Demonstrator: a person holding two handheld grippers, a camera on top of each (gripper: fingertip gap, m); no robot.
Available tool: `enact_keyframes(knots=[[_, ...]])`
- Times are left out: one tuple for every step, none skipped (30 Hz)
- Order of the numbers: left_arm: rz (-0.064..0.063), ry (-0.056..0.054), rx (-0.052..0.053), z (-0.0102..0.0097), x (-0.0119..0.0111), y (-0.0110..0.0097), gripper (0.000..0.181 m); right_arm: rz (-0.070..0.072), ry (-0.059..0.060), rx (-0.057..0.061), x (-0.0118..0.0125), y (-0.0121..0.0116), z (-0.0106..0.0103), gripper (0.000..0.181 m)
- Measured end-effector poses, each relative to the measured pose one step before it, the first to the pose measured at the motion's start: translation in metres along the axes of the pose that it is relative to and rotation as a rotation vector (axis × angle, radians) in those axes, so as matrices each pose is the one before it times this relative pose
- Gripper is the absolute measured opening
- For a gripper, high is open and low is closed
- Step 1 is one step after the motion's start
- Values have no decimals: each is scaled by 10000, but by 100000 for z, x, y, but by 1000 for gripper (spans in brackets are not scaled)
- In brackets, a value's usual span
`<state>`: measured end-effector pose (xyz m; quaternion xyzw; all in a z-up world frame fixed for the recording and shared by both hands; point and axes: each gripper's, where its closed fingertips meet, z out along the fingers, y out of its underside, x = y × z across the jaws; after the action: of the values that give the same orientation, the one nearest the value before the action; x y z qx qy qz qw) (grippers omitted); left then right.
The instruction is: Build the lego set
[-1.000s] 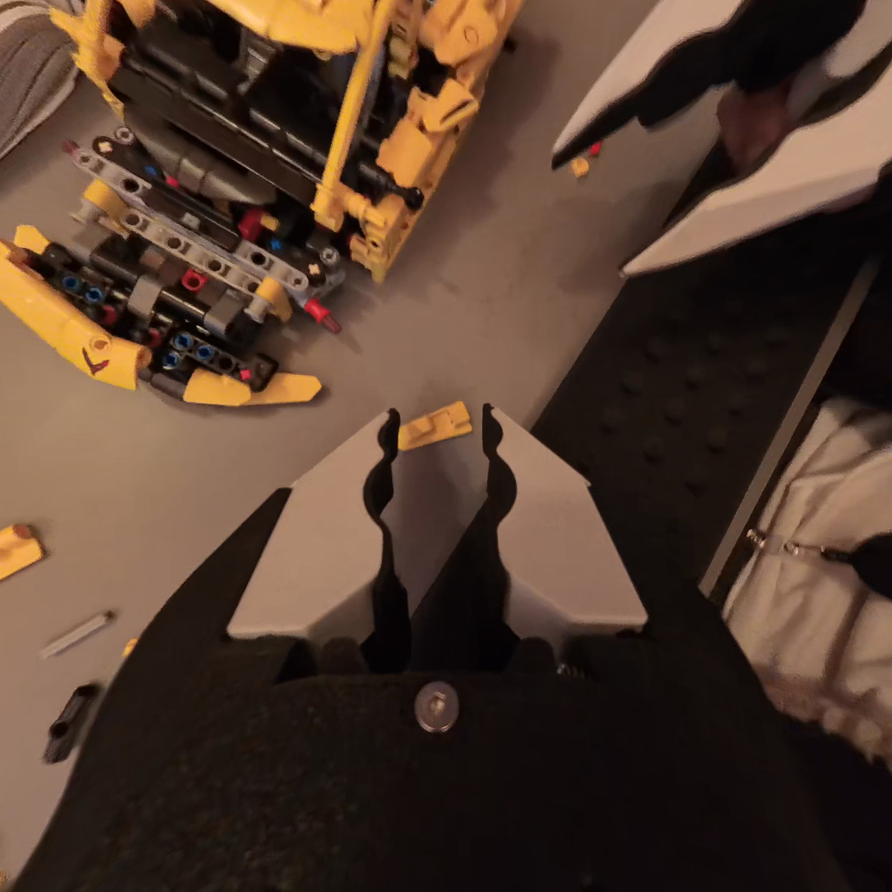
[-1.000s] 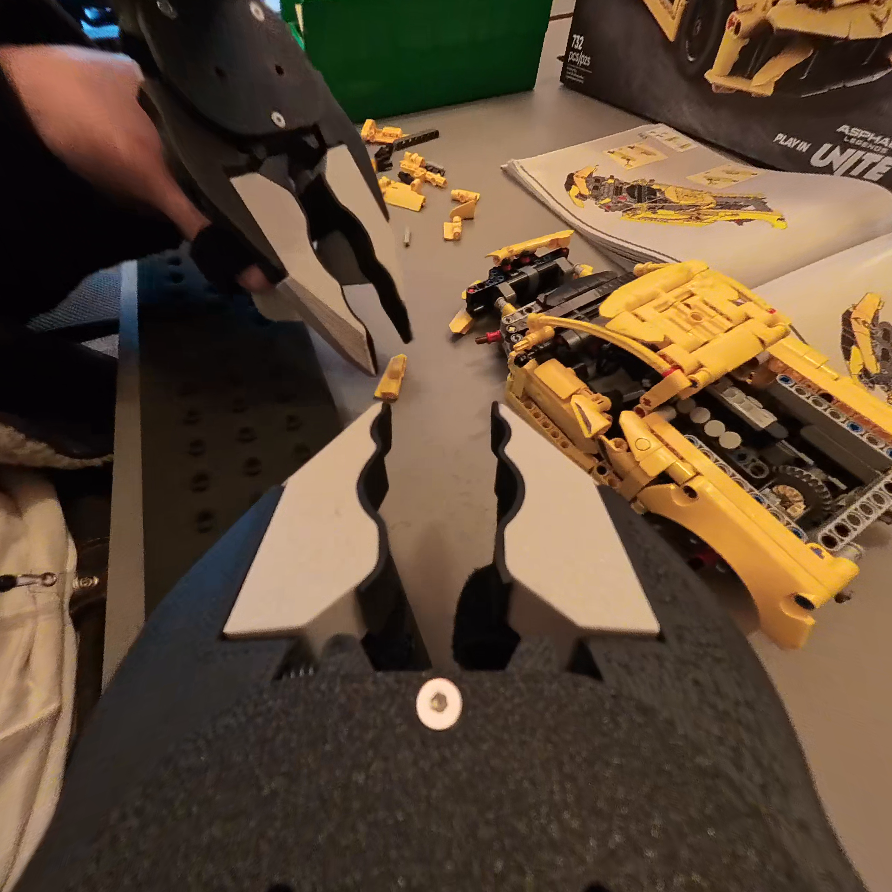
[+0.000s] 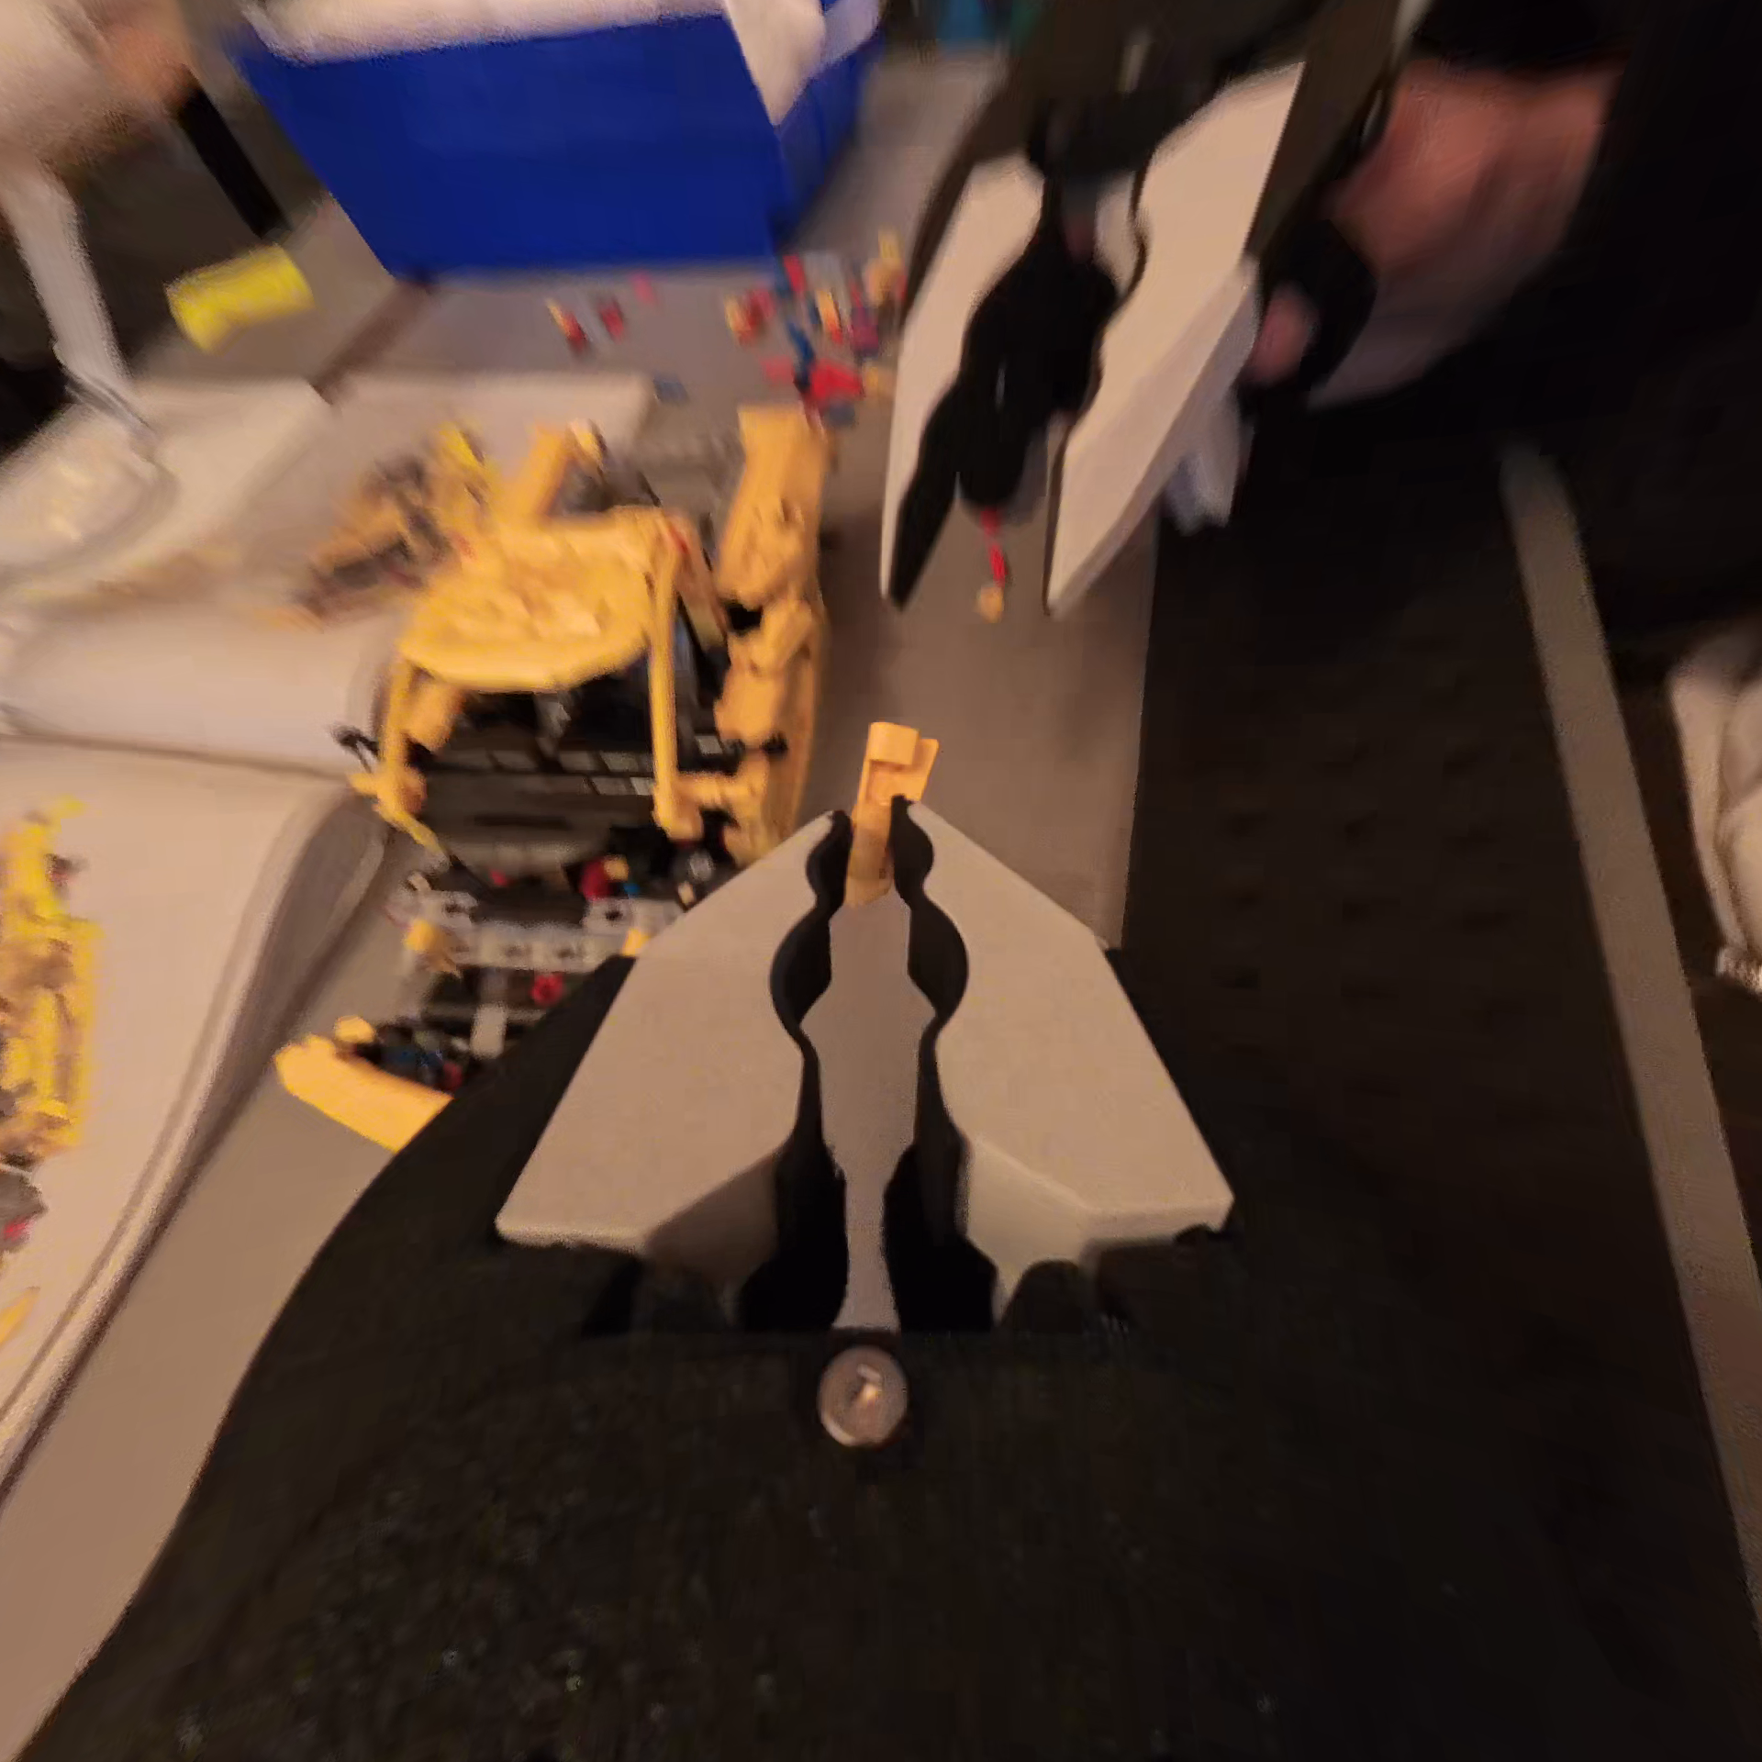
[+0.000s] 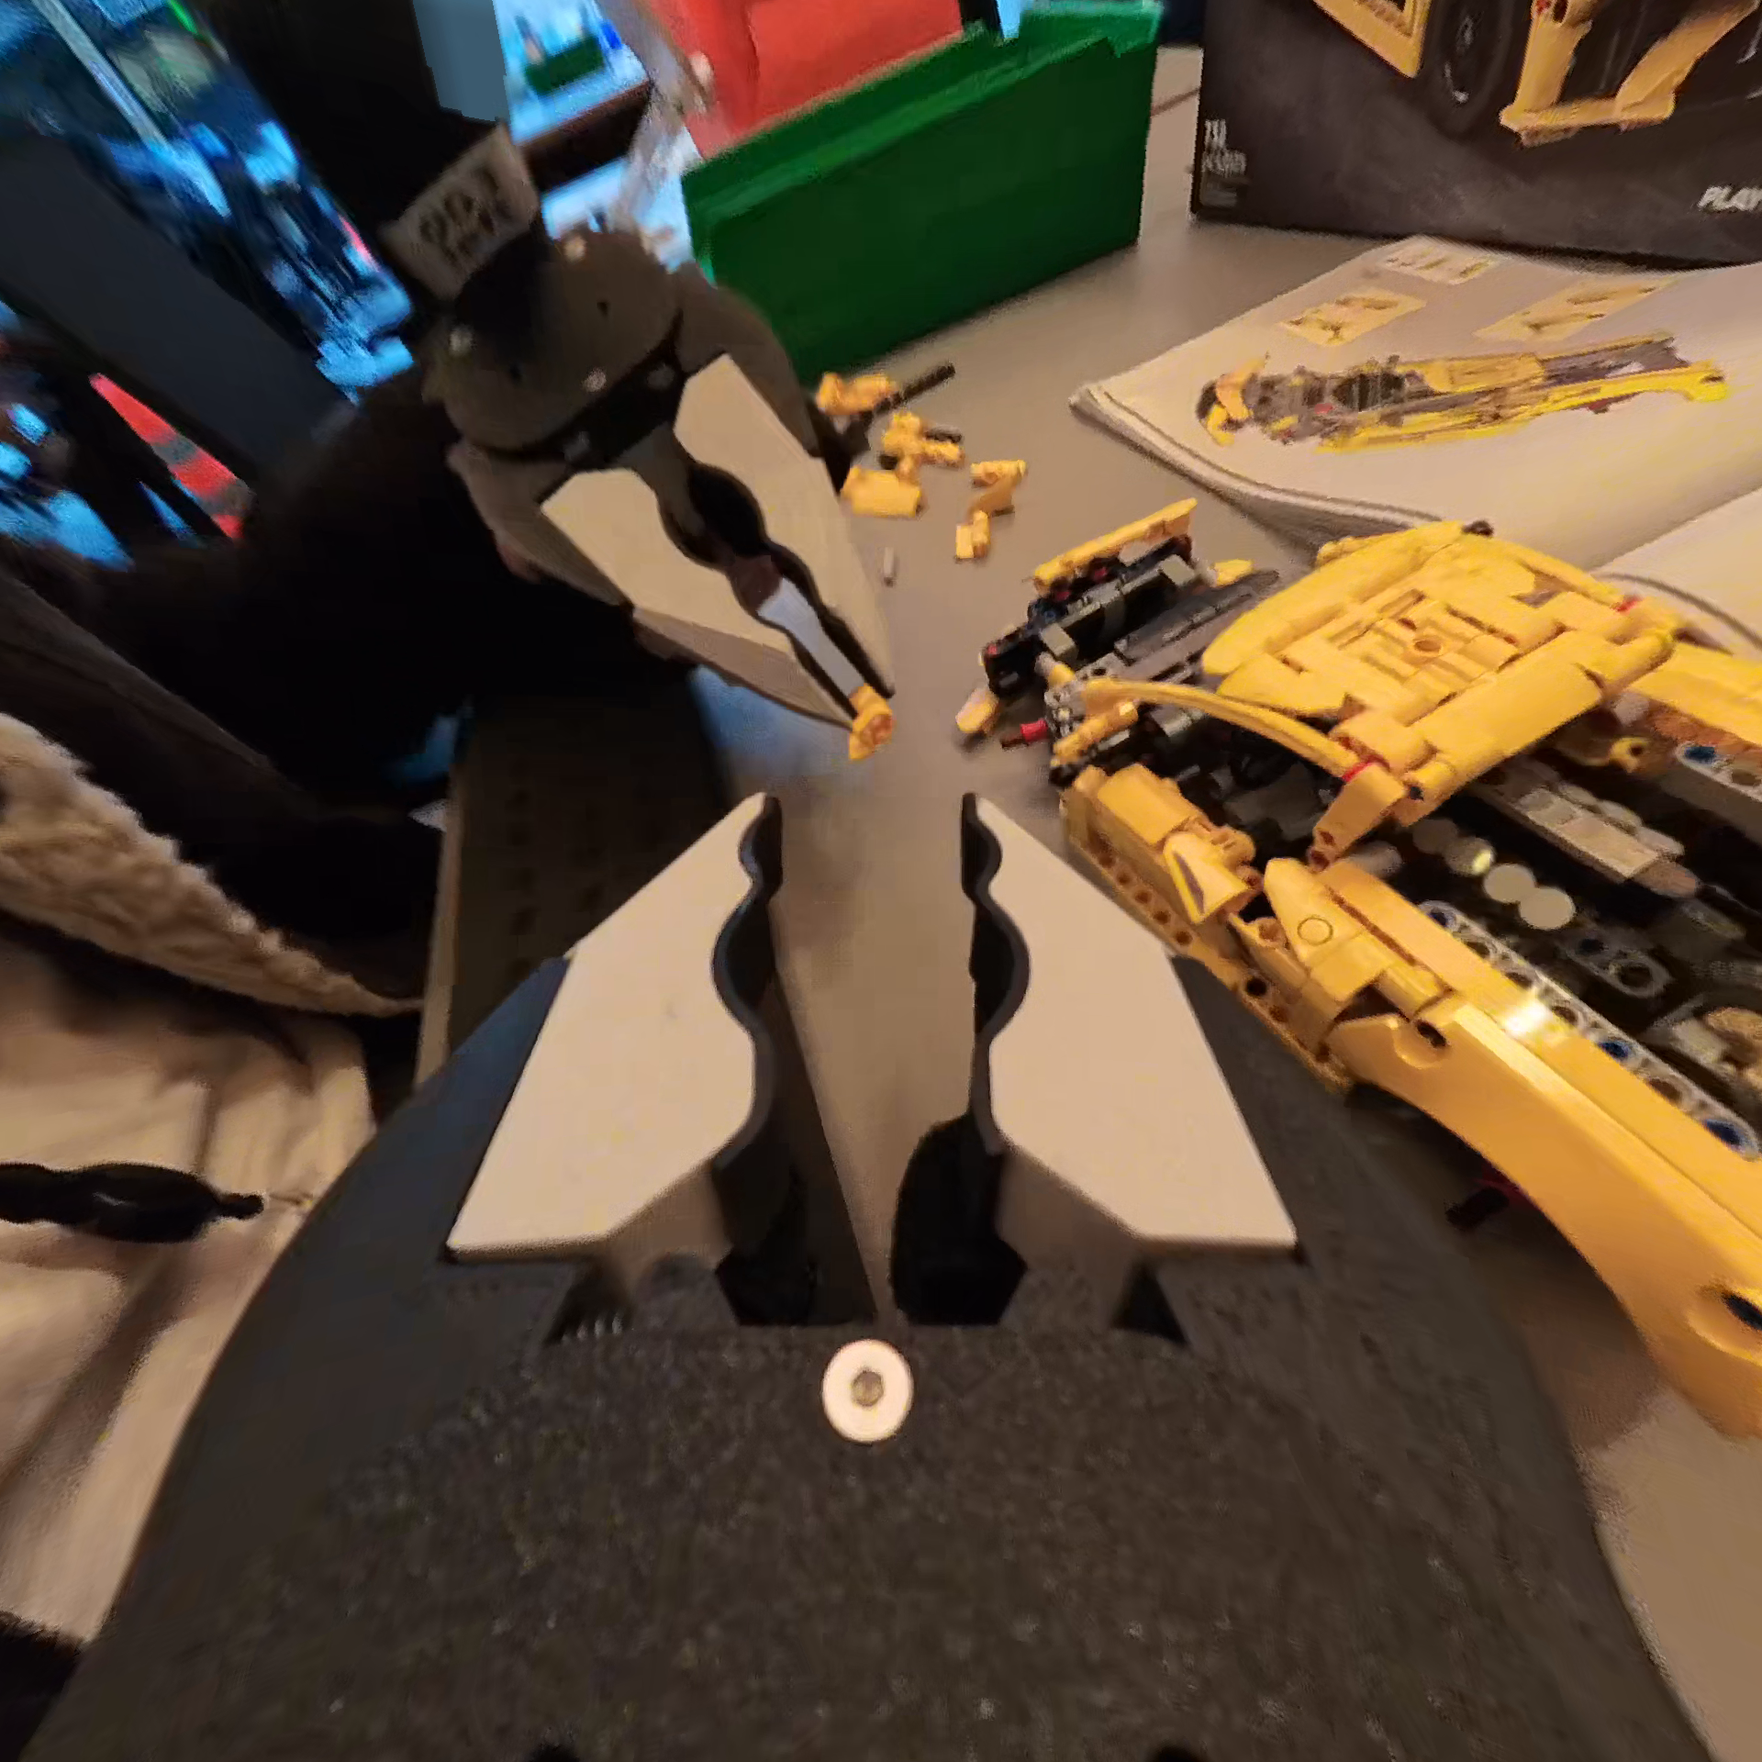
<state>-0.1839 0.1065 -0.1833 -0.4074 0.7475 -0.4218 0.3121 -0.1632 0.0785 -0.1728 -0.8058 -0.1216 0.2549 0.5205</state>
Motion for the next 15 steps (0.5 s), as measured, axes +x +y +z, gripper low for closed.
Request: enact_keyframes(knots=[[-7, -358, 735, -269, -146, -1443, 8, 111, -180, 325, 3, -618, 88, 36], [50, -464, 606, -192, -260, -1212, 8, -30, -95, 311, -18, -545, 137, 35], [50, -539, 532, -142, -359, -1043, 8, -72, -42, 283, -64, -429, 173, 33], [25, -434, 433, -72, -205, -840, 8, -36, -47, 216, -191, -348, 170, 32], [24, -287, 344, -18, 4, -663, 8, -39, -112, 172, -381, -303, 121, 30], [58, -114, 192, 73, 283, -411, 8, -86, -126, 236, -444, -354, 32, 28], [163, -137, 66, 149, 233, -215, 8, -73, -14, 238, -240, -310, -53, 26], [275, -128, 3, 159, 219, -76, 8, -51, 7, 152, -156, -194, -117, 26], [312, -128, -19, 148, 153, -43, 8, -26, -4, 123, -100, -179, -164, 25], [254, -25, -38, 113, 225, 6, 8, 19, 45, 114, 68, -151, -199, 23], [151, 5, -24, 67, 193, 21, 8, 74, 87, 87, 216, -91, -204, 22], [110, 8, -13, 53, 128, 49, 8, 137, -18, 110, 135, -127, -192, 21], [63, 15, -30, 39, 84, 70, 8, 237, -62, 132, 110, -149, -153, 21], [47, -58, 15, -4, -49, -33, 8, 282, -100, 67, 89, -28, -86, 21], [25, 55, 24, 17, 102, -38, 8, 302, -261, 74, -173, -60, -53, 22]])
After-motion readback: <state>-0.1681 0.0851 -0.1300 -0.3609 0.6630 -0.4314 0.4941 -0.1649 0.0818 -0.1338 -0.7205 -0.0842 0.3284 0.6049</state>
